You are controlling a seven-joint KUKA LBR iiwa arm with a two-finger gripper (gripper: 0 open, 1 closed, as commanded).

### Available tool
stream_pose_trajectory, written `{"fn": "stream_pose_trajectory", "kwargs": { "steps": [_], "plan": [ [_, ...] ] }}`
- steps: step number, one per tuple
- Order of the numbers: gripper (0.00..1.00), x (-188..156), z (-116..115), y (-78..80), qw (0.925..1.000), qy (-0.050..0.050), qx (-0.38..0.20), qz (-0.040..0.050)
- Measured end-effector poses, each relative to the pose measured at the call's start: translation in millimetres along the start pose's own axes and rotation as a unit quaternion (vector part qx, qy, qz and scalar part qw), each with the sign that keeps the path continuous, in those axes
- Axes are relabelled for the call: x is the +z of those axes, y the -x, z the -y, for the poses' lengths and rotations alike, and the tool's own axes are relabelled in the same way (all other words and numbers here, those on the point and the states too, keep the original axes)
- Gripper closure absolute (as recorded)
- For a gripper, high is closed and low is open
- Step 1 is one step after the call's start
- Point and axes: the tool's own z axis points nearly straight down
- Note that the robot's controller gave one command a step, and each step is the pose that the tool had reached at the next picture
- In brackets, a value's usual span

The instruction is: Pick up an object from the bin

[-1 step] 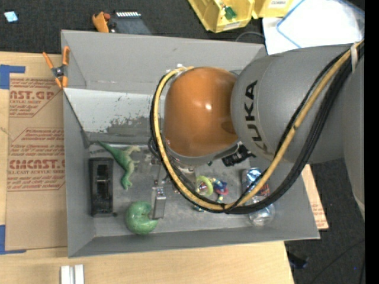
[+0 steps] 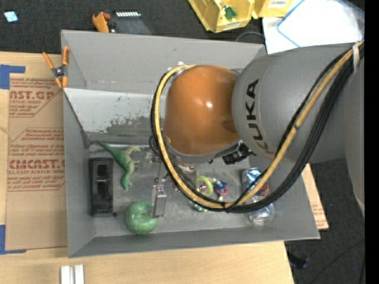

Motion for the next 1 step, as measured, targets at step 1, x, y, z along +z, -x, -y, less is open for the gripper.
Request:
{"fn": "stream_pose_trajectory", "kwargs": {
  "steps": [1],
  "plan": [
    [0.00,50.9,1.3,0.0,0.9975,0.000,-0.070,0.0013]
  ]
}}
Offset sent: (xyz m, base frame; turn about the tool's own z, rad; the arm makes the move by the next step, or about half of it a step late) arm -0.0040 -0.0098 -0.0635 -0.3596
